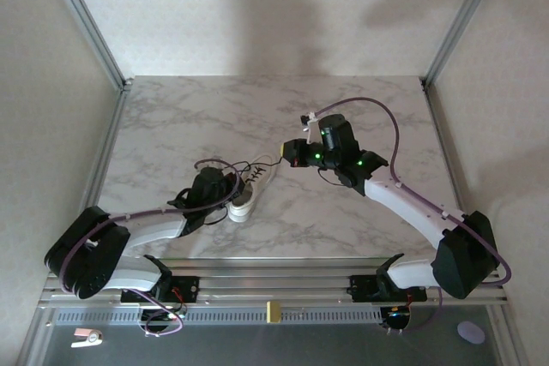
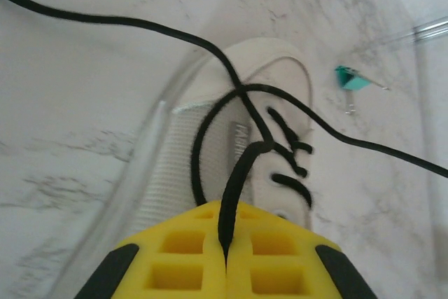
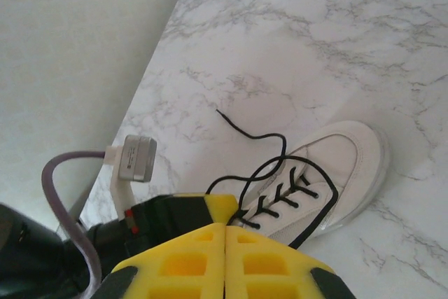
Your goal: Tie the shoes
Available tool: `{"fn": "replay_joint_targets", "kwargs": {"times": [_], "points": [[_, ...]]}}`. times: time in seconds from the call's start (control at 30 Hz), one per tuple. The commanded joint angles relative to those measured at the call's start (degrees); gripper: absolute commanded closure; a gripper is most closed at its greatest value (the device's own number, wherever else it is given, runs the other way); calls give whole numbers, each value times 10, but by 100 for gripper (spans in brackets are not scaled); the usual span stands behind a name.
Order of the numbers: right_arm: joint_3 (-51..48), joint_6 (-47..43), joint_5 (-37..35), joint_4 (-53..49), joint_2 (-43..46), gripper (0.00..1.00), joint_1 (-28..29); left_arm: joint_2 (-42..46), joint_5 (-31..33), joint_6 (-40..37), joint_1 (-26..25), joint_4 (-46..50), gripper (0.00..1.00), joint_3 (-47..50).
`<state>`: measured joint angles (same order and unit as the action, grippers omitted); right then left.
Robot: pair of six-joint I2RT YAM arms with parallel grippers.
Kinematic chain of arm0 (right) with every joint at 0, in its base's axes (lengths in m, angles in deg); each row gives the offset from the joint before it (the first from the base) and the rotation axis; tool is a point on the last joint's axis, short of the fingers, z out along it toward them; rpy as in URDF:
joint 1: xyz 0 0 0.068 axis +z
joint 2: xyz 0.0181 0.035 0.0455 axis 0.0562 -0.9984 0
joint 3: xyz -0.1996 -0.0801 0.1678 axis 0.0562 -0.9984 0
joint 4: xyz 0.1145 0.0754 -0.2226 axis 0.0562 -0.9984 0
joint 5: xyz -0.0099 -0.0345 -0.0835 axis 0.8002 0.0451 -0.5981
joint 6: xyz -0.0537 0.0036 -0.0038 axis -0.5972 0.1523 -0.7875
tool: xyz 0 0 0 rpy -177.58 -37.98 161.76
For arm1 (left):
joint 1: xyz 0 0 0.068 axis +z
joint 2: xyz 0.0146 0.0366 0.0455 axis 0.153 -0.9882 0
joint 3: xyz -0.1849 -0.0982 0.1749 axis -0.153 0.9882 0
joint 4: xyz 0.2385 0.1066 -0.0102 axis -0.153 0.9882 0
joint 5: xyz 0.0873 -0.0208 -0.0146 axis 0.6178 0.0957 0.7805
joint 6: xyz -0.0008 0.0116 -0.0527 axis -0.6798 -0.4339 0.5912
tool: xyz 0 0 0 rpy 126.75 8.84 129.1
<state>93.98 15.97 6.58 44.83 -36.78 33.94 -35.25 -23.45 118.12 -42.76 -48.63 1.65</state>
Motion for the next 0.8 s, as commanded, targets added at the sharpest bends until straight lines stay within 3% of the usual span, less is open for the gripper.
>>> {"fn": "replay_joint_targets", "kwargs": {"times": [0.0,0.17,0.33,0.6,0.77], "points": [[-4,17,-48,0,-2,100,5,-24,30,106,-32,-33,100,-23],[1,14,-82,-26,5,100,5,-76,47,156,-74,-33,100,-73],[37,-17,-96,-52,11,100,2,-107,48,171,-80,-2,100,-127],[101,-55,-112,-125,-3,100,-1,-117,74,92,-76,167,100,-237],[95,-77,-100,-135,20,100,-1,-120,54,56,-65,212,100,-257]]}}
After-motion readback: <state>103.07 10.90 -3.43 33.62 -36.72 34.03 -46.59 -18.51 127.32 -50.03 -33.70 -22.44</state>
